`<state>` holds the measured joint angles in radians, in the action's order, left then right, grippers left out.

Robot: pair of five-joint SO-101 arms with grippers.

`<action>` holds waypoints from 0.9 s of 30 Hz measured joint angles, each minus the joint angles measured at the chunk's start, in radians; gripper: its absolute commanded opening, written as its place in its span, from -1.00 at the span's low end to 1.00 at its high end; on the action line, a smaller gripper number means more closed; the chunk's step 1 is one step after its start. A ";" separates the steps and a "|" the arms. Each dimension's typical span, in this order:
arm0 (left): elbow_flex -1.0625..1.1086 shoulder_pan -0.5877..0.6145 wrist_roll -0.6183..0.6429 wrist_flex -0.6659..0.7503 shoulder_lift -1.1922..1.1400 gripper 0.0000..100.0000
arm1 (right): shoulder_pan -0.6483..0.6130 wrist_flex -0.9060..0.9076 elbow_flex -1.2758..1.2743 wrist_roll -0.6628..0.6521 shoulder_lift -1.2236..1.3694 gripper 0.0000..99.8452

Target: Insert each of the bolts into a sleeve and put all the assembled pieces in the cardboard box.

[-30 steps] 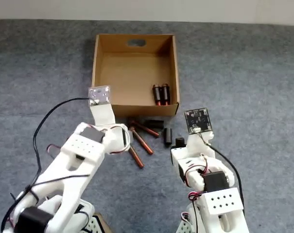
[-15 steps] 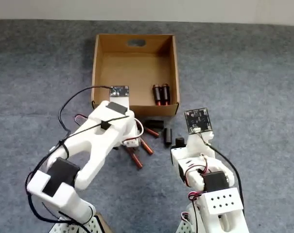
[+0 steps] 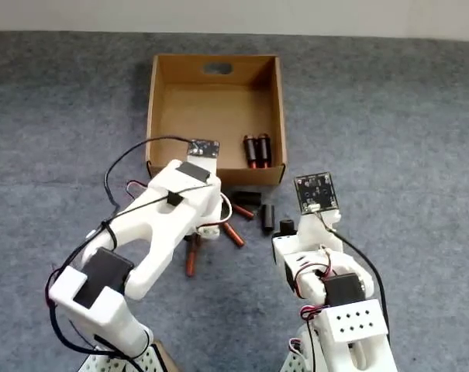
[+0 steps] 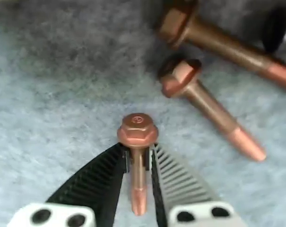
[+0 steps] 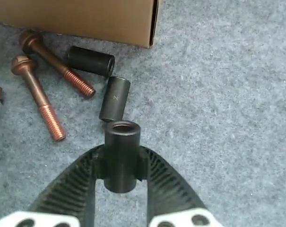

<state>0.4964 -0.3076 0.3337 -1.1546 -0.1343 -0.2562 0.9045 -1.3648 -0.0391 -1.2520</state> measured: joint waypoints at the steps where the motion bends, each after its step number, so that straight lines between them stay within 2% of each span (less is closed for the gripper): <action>1: 0.000 0.011 -0.034 -0.003 0.000 -0.99 | 0.000 0.000 0.000 0.000 0.000 -0.99; 11: -0.008 0.235 -0.264 -0.040 -0.002 -0.98 | 0.000 0.000 0.000 0.000 0.000 -0.99; 13: -0.008 0.241 -0.275 -0.040 -0.002 -0.96 | 0.000 0.000 0.000 0.000 0.000 -0.99; 17: -0.008 0.244 -0.279 -0.040 -0.002 -0.74 | 0.000 0.000 0.000 0.000 0.000 -0.99; 19: -0.008 0.250 -0.279 -0.040 -0.002 -0.70 | 0.000 0.000 0.000 0.000 0.000 -0.99; 24: -0.011 0.258 -0.256 -0.043 -0.002 -0.80 | 0.000 0.000 0.000 0.000 0.000 -0.99; 27: -0.009 0.253 -0.256 0.002 -0.002 -0.85 | 0.000 0.000 0.000 0.000 0.000 -0.99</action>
<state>0.4872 -0.0545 0.0775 -1.1531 -0.1358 -0.2562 0.9045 -1.3648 -0.0391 -1.2520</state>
